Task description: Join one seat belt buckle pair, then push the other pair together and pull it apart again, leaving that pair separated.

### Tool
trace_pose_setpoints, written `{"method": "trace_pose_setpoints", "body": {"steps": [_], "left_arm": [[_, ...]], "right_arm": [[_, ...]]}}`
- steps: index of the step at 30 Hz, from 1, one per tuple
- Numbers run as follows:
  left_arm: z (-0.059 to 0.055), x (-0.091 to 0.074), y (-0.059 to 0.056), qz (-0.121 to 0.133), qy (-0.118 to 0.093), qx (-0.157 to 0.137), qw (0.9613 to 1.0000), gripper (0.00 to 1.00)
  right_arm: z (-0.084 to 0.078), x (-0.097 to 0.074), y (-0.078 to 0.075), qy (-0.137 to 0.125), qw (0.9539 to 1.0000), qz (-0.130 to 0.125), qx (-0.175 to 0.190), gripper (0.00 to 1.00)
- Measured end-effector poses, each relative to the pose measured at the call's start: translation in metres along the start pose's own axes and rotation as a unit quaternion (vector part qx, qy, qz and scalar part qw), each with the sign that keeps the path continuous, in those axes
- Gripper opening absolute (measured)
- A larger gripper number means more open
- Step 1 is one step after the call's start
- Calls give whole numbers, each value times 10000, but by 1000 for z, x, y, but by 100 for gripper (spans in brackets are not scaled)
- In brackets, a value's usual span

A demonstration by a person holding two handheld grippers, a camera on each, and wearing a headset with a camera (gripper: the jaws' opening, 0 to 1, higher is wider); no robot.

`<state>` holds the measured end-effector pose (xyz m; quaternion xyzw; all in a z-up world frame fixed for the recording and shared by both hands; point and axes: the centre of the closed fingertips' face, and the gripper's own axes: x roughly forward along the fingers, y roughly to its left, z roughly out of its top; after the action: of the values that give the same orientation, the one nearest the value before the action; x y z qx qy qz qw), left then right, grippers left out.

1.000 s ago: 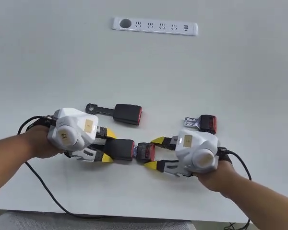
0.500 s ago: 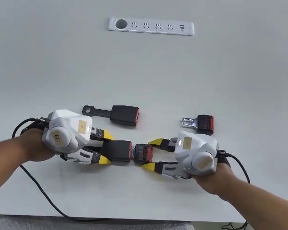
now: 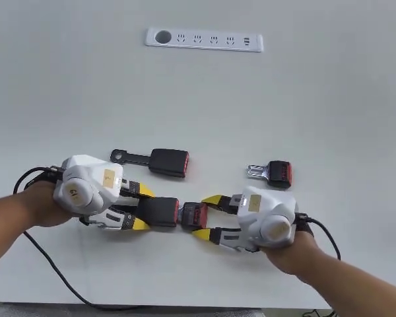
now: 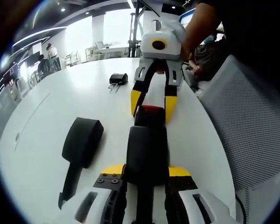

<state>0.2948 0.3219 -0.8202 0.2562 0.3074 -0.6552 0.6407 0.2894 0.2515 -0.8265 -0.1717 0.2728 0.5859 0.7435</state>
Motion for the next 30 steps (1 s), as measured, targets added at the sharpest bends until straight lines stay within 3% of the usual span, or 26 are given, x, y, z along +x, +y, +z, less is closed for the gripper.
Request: {"method": "trace_pose_setpoints", "body": {"steps": [7, 12, 14, 16, 20, 22, 23, 24, 25, 27, 30], "left_arm": [[-1, 0, 0, 23, 32, -10, 10000, 32], [0, 0, 0, 6, 165, 117, 9998, 33], [0, 0, 0, 23, 268, 192, 9995, 33], [0, 1, -2, 50, 354, 318, 9989, 33], [-4, -3, 1, 106, 438, 46, 9990, 35], [-3, -4, -6, -22, 450, -268, 9986, 44], [-1, -4, -7, 0, 392, -299, 9988, 48], [-2, -5, -6, 69, 452, -349, 9983, 53], [1, -7, -8, 102, 378, -359, 9986, 61], [6, -10, -9, 215, 206, -547, 9981, 68], [5, -16, -10, 372, 168, -668, 9969, 75]], "right_arm": [[1, 1, 1, -14, 10000, -24, 52, 31], [3, 2, 2, 46, 10000, -64, -6, 32], [4, 2, 3, 49, 9997, -24, 233, 33], [4, 2, 2, 82, 9999, -75, -34, 34], [5, 1, 3, 164, 9994, -295, -119, 36], [7, 0, 1, 98, 9992, -378, -27, 49], [12, -2, -1, -13, 9988, -458, 196, 61], [15, -3, -1, -110, 9984, -473, 296, 69], [16, -6, -3, -140, 9980, -536, 298, 74], [17, -12, -6, -132, 9977, -620, 251, 75], [21, -22, -11, -327, 9944, -771, 642, 76]]}}
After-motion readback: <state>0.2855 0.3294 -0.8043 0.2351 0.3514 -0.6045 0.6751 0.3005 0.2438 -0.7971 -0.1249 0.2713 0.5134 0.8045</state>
